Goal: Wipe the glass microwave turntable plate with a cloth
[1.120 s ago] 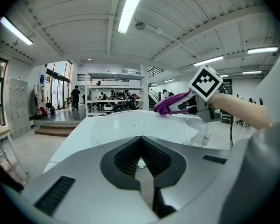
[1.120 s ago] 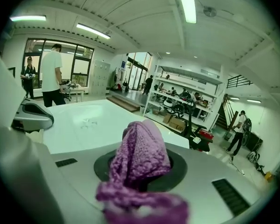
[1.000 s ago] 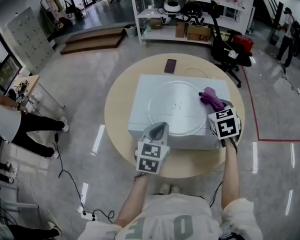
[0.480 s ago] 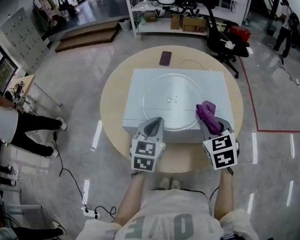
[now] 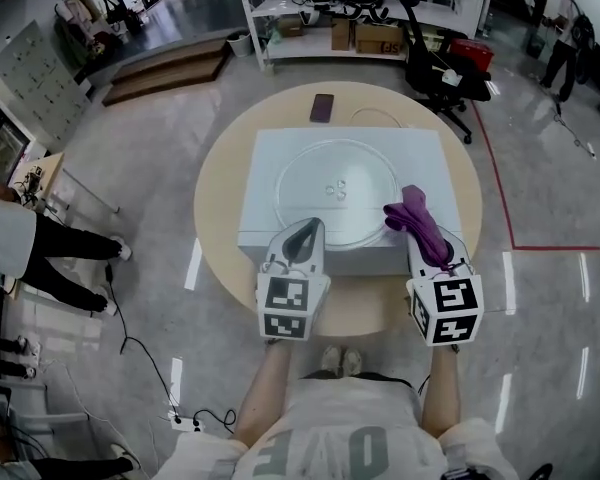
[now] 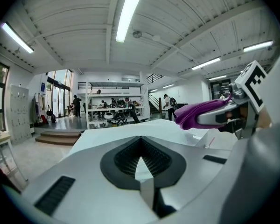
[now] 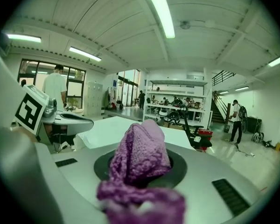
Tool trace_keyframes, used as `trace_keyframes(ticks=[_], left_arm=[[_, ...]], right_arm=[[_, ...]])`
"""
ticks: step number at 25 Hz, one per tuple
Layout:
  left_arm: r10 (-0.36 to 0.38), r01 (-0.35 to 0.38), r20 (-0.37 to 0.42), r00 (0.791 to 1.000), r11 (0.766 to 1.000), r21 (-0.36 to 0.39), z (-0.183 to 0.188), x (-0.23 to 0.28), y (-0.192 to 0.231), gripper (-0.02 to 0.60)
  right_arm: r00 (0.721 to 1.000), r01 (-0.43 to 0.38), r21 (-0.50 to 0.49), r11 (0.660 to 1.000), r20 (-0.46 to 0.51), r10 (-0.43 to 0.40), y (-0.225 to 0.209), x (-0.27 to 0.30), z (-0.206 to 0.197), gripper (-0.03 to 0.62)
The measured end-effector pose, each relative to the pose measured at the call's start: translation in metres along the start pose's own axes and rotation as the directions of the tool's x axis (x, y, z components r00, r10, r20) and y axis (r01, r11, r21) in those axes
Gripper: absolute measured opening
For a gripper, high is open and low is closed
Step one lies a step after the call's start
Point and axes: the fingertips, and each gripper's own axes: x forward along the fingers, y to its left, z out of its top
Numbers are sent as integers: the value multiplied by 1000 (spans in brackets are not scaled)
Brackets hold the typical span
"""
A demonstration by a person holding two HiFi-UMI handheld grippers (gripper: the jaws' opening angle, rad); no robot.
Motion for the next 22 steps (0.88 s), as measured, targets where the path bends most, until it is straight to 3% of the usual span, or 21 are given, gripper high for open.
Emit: trace_keyframes(ticks=[3,6,8,14,19,22], left_arm=[[-15,17,108,994,1000,-17,28,-18,-6,-5],[-12,35,209,978,994,-106,39,-32,-7,-5],[22,8,205,979,989,-145,31,-35,-3,-5],[66,-42,139,988,985,-169,2,-52,-1,-5],[75,-45,168,983,984,-174,-9,-67,-6,-5],[67,-34,175,982,981,-190,-11,-77,-7,-5]], right_arm=[[991,-24,70,997,132,15,8,-20,23,48],[972,-97,162,982,228,58,22,-36,31,48],[966,-133,204,970,246,80,30,-41,26,48],[967,-173,223,959,222,123,38,-48,5,48],[975,-160,257,953,193,111,27,-54,-20,48],[957,-250,236,939,205,204,47,-67,-25,48]])
